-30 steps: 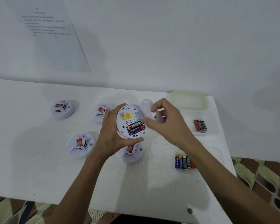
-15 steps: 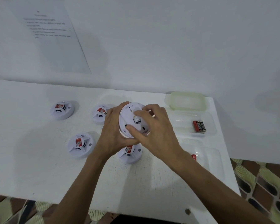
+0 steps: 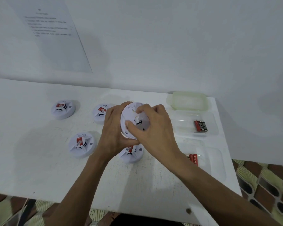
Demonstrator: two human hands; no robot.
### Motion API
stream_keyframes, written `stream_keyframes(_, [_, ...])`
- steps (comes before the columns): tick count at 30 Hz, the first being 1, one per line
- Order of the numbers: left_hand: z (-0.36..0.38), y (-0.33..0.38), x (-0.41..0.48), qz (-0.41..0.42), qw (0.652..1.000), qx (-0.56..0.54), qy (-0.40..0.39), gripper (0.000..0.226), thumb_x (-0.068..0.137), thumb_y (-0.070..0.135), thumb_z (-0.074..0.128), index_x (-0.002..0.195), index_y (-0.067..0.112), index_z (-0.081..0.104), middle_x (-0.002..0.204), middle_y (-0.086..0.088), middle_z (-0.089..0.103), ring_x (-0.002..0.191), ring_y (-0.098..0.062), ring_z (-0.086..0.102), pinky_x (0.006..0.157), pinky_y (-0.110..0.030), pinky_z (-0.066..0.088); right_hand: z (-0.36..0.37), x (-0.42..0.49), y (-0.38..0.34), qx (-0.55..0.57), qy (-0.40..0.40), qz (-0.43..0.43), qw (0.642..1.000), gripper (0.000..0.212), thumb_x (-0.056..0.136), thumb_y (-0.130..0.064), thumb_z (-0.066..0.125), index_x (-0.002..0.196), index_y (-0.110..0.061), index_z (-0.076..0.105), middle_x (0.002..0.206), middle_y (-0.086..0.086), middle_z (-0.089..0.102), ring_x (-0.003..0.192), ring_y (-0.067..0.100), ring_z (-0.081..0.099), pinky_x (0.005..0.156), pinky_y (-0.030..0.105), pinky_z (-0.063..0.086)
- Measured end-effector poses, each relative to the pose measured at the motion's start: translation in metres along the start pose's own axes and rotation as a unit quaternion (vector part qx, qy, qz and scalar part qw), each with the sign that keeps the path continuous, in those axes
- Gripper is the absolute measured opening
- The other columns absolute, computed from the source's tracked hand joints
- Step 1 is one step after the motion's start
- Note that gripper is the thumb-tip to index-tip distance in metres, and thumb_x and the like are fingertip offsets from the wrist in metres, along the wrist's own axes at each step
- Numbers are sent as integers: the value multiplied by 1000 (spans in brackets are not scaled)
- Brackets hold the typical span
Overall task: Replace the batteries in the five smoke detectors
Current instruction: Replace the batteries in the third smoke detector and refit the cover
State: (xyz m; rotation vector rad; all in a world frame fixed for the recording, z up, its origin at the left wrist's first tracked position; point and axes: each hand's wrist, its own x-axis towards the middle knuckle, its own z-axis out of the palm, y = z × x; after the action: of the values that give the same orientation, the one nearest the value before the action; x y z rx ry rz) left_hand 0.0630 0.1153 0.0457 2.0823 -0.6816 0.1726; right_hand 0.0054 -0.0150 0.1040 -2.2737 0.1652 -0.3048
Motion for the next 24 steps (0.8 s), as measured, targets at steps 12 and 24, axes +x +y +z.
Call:
stream_keyframes(12, [-4, 0, 5, 107, 990, 57, 66, 75, 70, 69, 59, 128, 26, 38, 123, 1, 53, 114, -4, 42, 105, -21, 28, -9, 5, 4, 65, -26, 9, 998, 30, 84, -44, 69, 105, -26, 59, 100, -1, 55, 89, 12, 58, 77, 25, 52])
stream_keyframes(24, [-13, 15, 4, 87, 996, -30, 8, 89, 63, 80, 59, 135, 36, 30, 137, 31, 31, 126, 5, 34, 104, -12, 28, -42, 7, 29, 294, -171, 56, 939, 36, 89, -41, 63, 120, -22, 64, 106, 4, 71, 100, 18, 69, 89, 43, 57])
